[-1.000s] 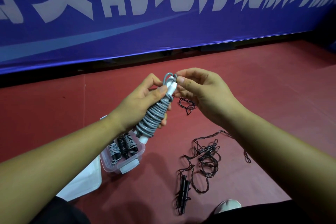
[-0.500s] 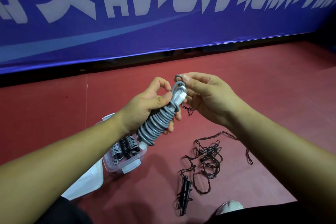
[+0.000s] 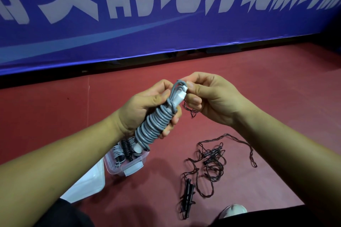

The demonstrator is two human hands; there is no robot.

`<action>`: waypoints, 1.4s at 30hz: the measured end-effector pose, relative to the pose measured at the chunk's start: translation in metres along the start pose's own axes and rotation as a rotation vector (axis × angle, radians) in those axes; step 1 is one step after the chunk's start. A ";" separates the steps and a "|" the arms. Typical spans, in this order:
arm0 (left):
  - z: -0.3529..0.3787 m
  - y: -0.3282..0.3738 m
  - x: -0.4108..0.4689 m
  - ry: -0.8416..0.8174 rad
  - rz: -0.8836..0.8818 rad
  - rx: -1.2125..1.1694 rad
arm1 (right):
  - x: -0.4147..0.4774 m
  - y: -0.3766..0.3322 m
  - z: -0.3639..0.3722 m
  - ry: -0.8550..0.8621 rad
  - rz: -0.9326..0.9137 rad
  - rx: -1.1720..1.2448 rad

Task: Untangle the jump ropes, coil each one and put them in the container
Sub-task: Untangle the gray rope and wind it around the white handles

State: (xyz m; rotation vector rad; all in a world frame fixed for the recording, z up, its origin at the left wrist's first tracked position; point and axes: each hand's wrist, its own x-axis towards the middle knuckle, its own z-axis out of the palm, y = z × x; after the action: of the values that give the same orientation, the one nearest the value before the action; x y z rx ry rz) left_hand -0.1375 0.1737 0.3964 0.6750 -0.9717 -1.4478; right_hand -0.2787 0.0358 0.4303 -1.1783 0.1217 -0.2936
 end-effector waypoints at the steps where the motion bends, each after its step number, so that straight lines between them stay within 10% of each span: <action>1: 0.000 0.000 0.000 0.003 -0.002 0.002 | 0.000 -0.001 -0.001 0.006 -0.003 -0.012; 42: 0.008 -0.003 0.002 0.221 -0.175 0.233 | -0.017 -0.021 -0.006 -0.096 0.017 -0.738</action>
State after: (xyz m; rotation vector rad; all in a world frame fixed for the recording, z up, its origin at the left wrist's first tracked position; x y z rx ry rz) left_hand -0.1461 0.1734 0.3980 1.0908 -0.9326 -1.3861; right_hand -0.2998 0.0282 0.4469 -1.9188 0.1616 -0.1765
